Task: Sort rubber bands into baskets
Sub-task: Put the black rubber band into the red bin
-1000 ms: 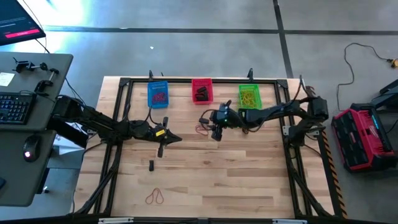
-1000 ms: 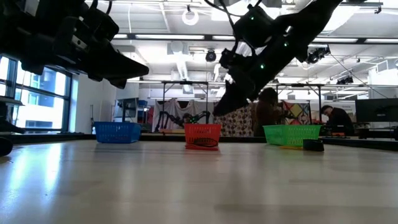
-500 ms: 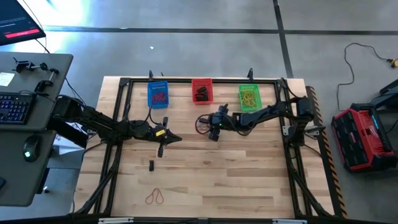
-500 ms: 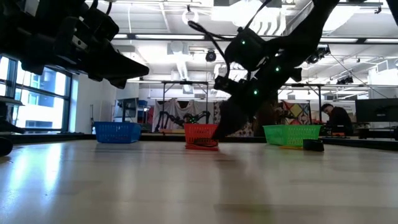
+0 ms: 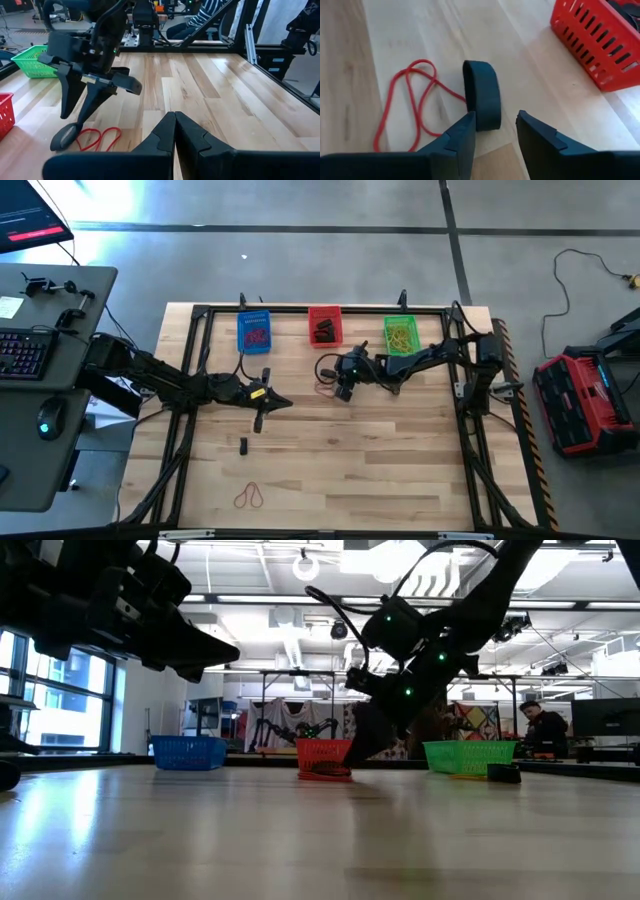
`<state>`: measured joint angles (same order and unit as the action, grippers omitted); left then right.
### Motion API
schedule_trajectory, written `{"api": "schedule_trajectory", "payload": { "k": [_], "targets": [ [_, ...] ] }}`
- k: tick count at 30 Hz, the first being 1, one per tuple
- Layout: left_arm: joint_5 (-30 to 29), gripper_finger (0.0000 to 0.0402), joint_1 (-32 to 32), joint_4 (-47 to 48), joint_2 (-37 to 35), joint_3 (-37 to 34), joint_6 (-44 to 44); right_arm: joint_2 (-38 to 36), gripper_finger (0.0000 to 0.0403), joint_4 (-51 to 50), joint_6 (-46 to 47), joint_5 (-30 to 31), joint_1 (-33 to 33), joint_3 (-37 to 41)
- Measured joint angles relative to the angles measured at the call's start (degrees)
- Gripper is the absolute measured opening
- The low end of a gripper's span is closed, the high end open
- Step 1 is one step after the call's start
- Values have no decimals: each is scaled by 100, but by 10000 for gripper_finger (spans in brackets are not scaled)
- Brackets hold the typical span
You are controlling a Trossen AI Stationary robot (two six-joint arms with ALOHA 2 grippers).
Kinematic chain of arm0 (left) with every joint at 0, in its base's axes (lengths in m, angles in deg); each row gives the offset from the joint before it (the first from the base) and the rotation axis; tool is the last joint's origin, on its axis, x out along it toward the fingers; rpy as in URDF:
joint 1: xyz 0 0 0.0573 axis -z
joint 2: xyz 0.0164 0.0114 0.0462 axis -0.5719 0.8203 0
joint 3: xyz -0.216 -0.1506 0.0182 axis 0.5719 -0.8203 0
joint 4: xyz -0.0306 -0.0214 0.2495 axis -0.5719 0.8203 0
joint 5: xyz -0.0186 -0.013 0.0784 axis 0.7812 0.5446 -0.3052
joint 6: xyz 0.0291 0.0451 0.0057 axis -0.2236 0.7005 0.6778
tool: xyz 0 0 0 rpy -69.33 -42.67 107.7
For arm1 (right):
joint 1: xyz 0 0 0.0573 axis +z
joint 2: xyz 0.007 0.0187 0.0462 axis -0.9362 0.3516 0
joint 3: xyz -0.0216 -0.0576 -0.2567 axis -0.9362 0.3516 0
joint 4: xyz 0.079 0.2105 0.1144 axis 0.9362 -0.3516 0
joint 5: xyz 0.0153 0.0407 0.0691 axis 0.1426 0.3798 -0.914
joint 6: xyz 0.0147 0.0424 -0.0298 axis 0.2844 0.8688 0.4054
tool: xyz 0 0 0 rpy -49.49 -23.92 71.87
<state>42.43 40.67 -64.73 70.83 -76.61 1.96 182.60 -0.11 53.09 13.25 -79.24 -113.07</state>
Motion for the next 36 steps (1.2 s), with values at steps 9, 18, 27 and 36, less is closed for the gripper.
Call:
{"api": "schedule_trajectory", "payload": {
  "k": [9,18,27,36],
  "targets": [
    [1,0,0,20,0,-2,0,289,121,248,-64,87,-54,-4],
    [0,0,0,59,0,-6,-2,267,17,233,-226,239,-68,-134],
    [1,0,-1,81,0,-4,-48,230,2,198,-391,378,-55,-680],
    [0,0,-1,91,0,-4,-50,226,1,-640,-614,1410,-417,-1802]
  ]
}}
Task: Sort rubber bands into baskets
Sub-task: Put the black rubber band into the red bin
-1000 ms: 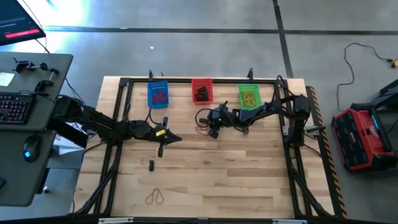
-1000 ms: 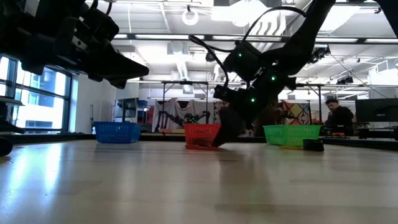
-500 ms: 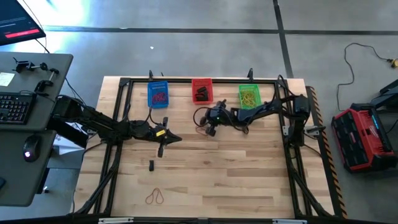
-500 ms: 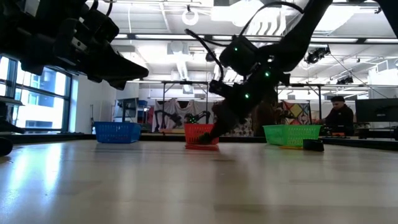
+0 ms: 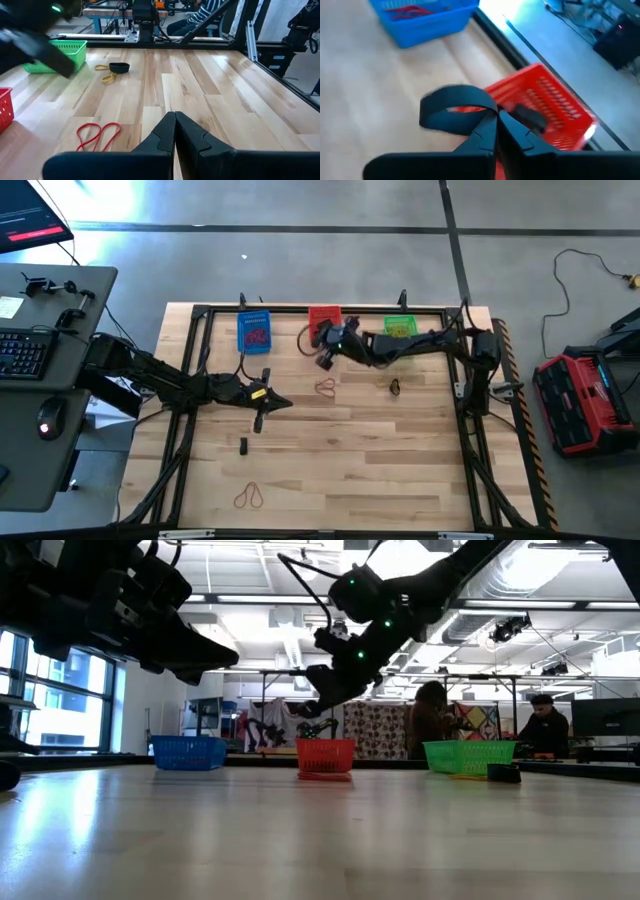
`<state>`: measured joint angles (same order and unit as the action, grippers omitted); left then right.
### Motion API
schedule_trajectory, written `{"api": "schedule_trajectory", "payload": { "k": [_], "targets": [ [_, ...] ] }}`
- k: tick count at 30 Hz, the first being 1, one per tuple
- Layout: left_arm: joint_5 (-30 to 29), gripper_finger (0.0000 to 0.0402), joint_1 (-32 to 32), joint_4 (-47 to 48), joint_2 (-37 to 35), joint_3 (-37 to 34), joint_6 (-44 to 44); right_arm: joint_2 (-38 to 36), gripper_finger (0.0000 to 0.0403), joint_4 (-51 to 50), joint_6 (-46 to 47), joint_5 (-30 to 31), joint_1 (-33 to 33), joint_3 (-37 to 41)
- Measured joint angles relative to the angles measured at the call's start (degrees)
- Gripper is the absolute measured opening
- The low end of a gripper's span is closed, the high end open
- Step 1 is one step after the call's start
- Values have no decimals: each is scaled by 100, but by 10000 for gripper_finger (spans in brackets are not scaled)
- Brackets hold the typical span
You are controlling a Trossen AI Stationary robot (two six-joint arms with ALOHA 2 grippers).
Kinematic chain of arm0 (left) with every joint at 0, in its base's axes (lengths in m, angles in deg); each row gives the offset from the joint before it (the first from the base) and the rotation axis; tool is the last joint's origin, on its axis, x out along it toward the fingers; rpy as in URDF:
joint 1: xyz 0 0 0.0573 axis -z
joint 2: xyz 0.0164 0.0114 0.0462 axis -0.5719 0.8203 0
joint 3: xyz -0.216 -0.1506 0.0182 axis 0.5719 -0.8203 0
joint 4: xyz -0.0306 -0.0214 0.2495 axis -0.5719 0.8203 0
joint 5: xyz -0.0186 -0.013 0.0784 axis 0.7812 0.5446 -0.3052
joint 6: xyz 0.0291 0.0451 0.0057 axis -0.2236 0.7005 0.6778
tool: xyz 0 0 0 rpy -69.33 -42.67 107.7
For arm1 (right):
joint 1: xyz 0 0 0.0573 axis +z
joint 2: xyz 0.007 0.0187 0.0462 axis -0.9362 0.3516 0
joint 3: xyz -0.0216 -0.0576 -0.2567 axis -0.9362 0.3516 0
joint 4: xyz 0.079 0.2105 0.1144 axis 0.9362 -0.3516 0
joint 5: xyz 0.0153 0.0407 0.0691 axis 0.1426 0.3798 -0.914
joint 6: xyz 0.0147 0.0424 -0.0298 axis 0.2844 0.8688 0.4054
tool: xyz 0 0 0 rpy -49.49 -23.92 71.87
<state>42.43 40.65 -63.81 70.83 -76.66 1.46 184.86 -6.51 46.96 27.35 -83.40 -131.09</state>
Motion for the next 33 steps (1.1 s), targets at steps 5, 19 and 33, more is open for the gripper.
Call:
{"api": "schedule_trajectory", "payload": {
  "k": [5,19,33],
  "targets": [
    [0,0,-1,0,0,0,5,71,1,-564,148,-381,-484,-486],
    [0,0,1,50,2,-1,-39,796,0,-2224,513,-1236,-1133,-1685],
    [0,0,0,92,2,0,0,974,1,-2261,815,-1873,-1609,-1693]
  ]
}}
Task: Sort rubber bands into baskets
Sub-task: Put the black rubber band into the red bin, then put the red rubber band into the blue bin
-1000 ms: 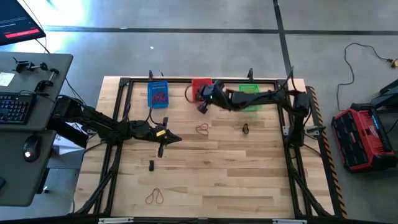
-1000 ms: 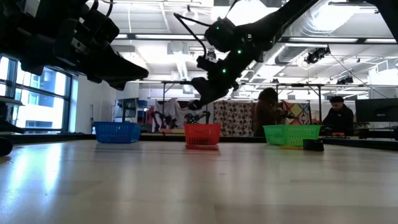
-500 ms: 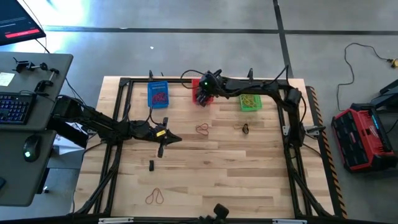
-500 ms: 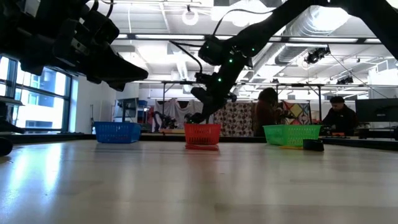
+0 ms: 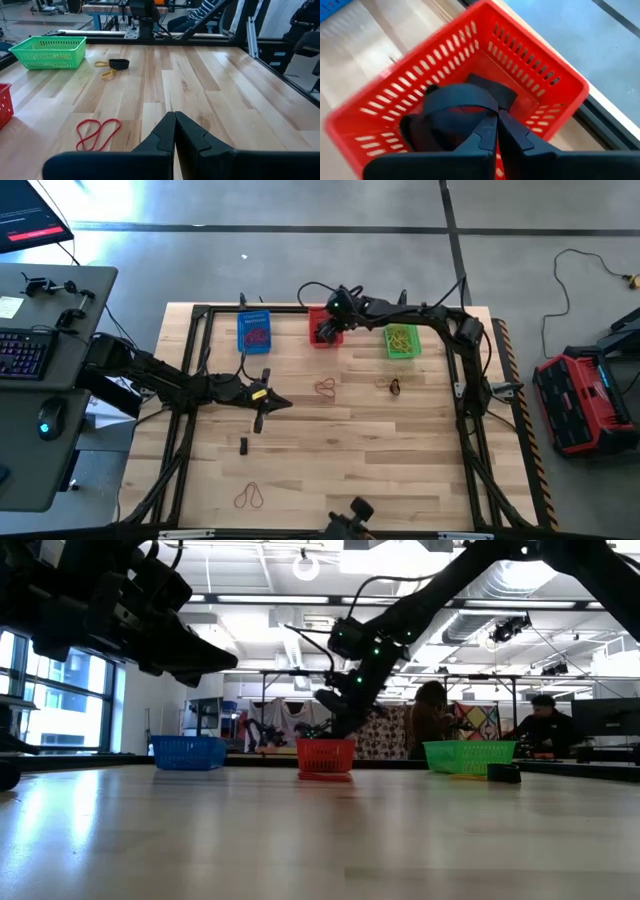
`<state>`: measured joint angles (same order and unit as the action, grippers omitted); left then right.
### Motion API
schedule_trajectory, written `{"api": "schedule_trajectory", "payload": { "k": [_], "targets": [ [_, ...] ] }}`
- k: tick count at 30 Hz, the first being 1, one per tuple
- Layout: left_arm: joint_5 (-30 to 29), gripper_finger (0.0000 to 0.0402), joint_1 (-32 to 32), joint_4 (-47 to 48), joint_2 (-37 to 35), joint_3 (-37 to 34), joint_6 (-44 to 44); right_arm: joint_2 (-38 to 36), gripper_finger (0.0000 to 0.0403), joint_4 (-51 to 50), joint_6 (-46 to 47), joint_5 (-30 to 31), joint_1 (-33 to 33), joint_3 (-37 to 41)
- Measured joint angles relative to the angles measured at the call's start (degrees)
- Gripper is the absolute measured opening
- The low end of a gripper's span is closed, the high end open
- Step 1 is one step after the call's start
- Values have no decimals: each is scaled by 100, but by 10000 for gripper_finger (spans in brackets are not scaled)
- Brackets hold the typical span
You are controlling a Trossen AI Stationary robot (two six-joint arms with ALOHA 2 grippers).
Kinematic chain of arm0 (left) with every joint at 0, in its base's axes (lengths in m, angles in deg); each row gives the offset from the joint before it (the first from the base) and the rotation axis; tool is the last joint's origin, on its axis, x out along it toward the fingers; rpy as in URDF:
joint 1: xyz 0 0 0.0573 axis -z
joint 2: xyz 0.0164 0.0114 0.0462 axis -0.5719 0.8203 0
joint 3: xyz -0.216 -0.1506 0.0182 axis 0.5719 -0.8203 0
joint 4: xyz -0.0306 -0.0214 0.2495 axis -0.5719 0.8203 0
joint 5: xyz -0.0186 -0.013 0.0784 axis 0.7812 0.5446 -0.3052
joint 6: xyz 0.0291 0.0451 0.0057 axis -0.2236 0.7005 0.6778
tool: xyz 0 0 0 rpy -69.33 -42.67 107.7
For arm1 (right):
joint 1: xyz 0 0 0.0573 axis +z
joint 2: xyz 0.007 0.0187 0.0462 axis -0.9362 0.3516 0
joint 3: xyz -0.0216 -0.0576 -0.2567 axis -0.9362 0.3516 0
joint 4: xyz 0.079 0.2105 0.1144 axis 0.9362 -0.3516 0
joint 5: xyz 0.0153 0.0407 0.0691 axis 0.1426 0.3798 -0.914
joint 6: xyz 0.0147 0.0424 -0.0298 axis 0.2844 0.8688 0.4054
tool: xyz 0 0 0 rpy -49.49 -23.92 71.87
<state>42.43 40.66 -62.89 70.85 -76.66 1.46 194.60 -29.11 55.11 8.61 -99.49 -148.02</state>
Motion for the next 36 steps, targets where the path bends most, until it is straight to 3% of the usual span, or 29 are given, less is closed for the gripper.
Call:
{"api": "schedule_trajectory", "payload": {
  "k": [16,20,26,36],
  "targets": [
    [-107,0,1,4,0,0,2,-18,105,-273,-241,-107,-56,-190],
    [-107,0,1,4,0,0,4,-287,86,-421,-579,-101,132,-339],
    [-131,0,1,4,0,0,3,-744,8,204,-968,-127,572,122],
    [124,0,138,5,-162,17,-35,-1646,4,2291,-635,-60,1395,2106]
  ]
}}
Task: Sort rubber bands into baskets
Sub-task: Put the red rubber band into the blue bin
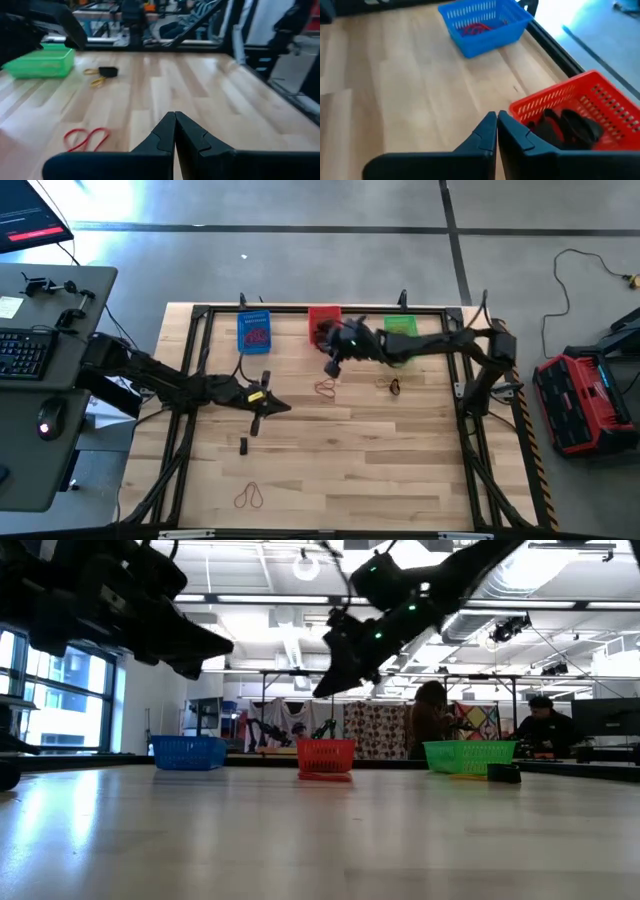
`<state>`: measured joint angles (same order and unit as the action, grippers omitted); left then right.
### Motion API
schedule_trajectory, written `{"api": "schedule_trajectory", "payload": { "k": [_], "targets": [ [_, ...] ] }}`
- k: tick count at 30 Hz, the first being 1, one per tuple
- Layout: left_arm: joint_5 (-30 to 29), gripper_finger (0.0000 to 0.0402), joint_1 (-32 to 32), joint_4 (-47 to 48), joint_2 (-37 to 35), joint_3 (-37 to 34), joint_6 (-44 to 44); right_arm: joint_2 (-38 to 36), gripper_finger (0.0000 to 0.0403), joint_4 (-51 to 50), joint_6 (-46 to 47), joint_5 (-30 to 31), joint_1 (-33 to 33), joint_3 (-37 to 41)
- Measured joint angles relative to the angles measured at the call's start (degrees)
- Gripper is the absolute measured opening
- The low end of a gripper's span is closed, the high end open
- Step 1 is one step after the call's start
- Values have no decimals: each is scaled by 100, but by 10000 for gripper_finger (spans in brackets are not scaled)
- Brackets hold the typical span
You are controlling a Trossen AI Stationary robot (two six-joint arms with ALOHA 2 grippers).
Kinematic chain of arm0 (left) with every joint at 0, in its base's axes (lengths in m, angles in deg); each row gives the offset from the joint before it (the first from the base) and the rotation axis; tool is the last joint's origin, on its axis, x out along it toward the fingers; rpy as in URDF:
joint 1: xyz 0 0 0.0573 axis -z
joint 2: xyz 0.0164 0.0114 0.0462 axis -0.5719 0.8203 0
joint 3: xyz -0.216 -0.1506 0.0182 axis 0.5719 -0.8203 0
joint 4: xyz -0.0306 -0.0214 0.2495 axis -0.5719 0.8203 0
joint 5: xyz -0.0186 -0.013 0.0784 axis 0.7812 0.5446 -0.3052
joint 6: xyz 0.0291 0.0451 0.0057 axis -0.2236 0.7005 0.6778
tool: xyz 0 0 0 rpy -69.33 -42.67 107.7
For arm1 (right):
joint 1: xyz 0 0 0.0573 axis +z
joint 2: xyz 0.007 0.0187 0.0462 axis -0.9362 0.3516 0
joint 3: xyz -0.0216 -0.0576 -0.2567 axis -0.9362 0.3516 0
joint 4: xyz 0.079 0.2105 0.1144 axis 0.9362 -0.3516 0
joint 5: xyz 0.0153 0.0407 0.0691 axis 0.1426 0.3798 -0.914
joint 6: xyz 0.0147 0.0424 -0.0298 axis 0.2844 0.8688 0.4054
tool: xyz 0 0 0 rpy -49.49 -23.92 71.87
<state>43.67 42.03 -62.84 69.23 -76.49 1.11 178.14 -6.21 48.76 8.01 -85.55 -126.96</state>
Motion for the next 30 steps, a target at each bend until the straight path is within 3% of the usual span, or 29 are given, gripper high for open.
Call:
{"api": "schedule_trajectory", "payload": {
  "k": [7,12,19,26,30],
  "targets": [
    [34,0,578,309,-420,102,77,-706,1,852,241,1013,753,1176],
    [-8,0,1244,2551,-801,894,-69,-997,0,875,405,1749,1249,1601],
    [-851,0,2160,5526,-711,2195,-786,-1067,0,922,428,2275,1754,1706],
    [-1012,0,3122,6682,-80,2970,-1728,-1065,0,853,438,2399,1883,1706],
    [-1012,9,3552,7282,353,3336,-2887,-1065,0,856,437,2399,1883,1706]
  ]
}}
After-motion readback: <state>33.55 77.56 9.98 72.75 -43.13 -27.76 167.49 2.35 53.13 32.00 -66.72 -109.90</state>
